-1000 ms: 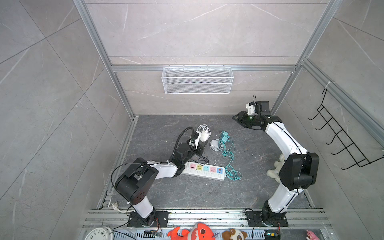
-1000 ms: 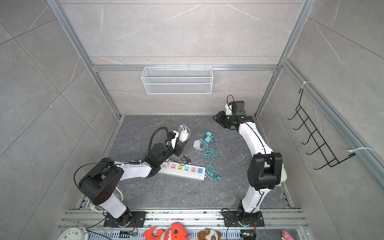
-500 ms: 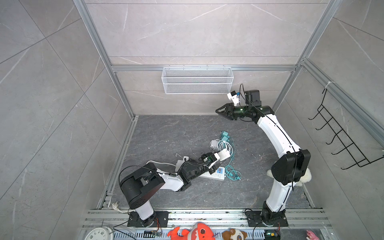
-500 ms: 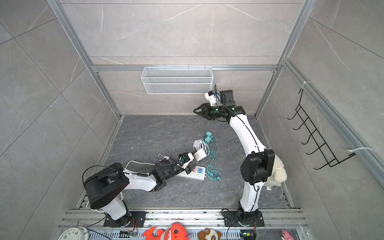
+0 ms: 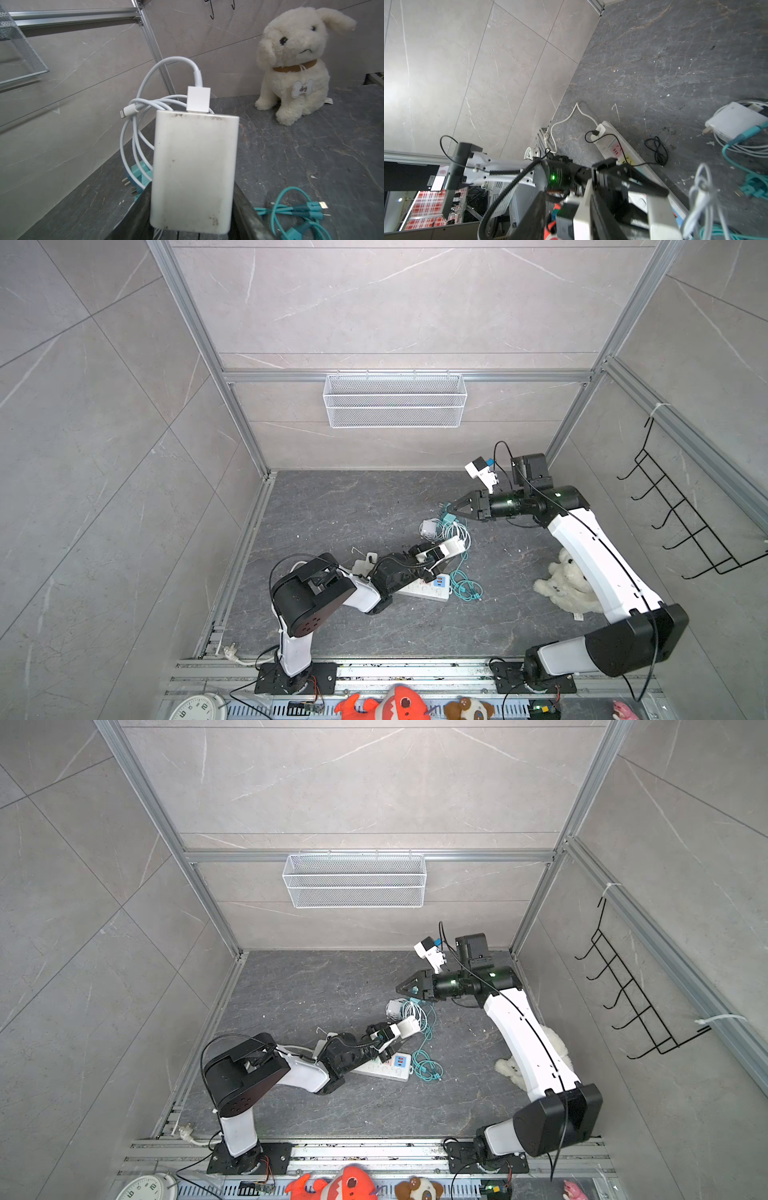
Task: Insert the plug
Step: 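Reach the right gripper toward the charger held up by the left gripper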
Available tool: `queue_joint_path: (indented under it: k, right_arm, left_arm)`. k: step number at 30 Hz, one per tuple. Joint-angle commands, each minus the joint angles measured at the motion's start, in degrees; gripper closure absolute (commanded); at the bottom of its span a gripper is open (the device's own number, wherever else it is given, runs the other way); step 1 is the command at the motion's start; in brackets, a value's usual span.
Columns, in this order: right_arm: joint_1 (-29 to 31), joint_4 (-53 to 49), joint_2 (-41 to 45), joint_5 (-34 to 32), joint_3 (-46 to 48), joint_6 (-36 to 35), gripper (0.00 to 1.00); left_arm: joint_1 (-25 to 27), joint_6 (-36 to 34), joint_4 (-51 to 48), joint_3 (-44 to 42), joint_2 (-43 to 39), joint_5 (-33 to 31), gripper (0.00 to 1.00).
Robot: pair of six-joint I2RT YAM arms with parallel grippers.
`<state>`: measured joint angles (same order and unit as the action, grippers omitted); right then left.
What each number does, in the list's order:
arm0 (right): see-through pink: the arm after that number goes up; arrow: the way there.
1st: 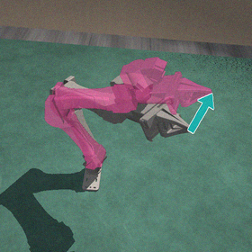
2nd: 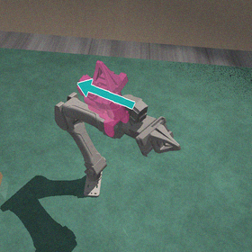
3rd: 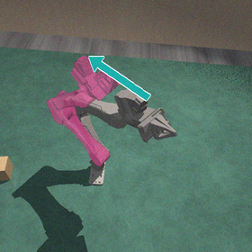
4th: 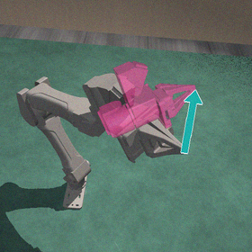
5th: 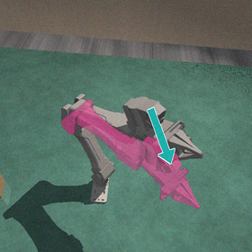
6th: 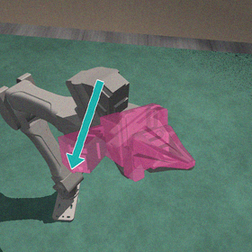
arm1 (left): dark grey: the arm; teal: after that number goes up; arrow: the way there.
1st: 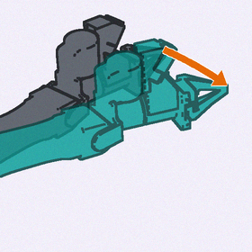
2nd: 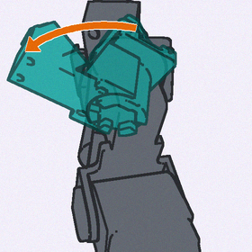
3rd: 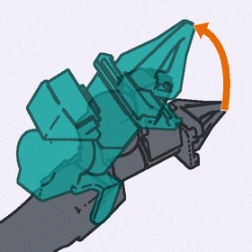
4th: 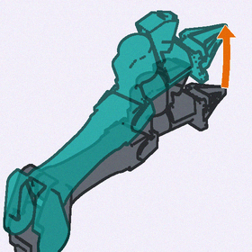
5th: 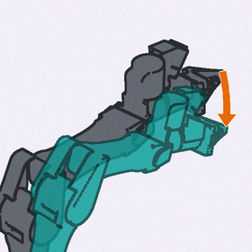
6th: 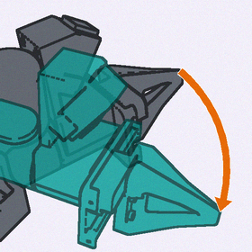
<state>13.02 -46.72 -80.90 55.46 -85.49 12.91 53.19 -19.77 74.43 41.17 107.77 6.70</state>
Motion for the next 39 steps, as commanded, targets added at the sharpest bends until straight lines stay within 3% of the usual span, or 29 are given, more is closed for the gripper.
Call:
queue_joint_path:
  k: [1, 8, 19, 23, 28, 39]
  right_arm:
    - [0.12, -5.22, 3.22, -4.91, 2.27, -3.73, 0.63]
    - [0.19, -12.21, 7.06, -17.56, 2.27, -2.05, 0.65]
    - [5.70, -18.24, 5.39, -31.74, 1.08, -1.05, 0.72]
    - [7.38, -17.41, 3.39, -33.64, 0.39, -0.30, 0.70]
    - [9.30, -16.56, 0.52, -37.17, -1.25, 0.36, 0.62]
    - [9.34, -12.98, -2.88, -37.42, -2.68, 0.37, 0.56]
  left_arm:
    - [-1.63, 0.40, 6.55, 2.45, 0.95, 3.61, 0.74]
    - [-2.12, -4.44, 6.60, 4.07, 0.30, 5.38, 0.78]
    - [-6.46, -0.95, 6.59, 6.96, 0.25, 10.27, 0.78]
    - [-6.62, 0.53, 6.59, 7.26, 0.71, 11.04, 0.78]
    - [-6.77, 2.05, 6.57, 7.68, 1.23, 11.22, 0.77]
    - [-6.87, 5.69, 6.60, 8.18, 1.05, 13.50, 0.76]
